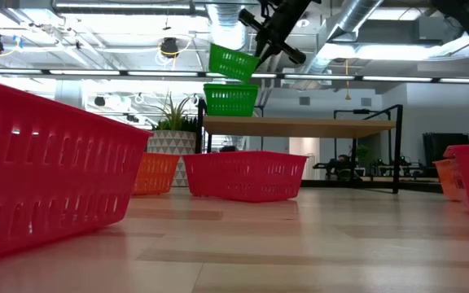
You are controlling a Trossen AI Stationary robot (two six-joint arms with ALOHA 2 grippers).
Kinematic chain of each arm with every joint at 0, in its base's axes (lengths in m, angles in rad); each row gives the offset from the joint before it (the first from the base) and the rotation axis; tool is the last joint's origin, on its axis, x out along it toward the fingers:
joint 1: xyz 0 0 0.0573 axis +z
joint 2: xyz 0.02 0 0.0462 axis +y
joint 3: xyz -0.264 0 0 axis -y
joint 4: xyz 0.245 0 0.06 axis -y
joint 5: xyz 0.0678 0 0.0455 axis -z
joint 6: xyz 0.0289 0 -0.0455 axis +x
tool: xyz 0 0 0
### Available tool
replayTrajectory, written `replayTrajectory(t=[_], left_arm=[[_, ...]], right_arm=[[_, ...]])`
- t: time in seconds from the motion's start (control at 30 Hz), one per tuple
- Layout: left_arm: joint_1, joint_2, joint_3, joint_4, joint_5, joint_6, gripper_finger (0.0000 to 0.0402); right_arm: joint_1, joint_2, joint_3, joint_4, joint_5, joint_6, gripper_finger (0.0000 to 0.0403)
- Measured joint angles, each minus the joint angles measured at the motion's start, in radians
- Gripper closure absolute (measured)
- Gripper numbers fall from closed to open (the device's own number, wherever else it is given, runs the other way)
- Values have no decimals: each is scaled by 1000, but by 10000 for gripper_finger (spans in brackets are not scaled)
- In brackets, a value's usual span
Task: Stack baskets on shelf by color
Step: Stack the green bin on top of the green bins on the shelf
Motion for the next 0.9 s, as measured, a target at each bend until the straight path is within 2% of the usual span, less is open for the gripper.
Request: replayTrajectory(t=[0.33,0.9], left_arm=[[0,0,0,0,0,-7,128],[0,0,0,0,0,-14,128]], right_arm=[[17,0,-44,7,4,-9,396],[11,15,-43,30,8,-27,394]])
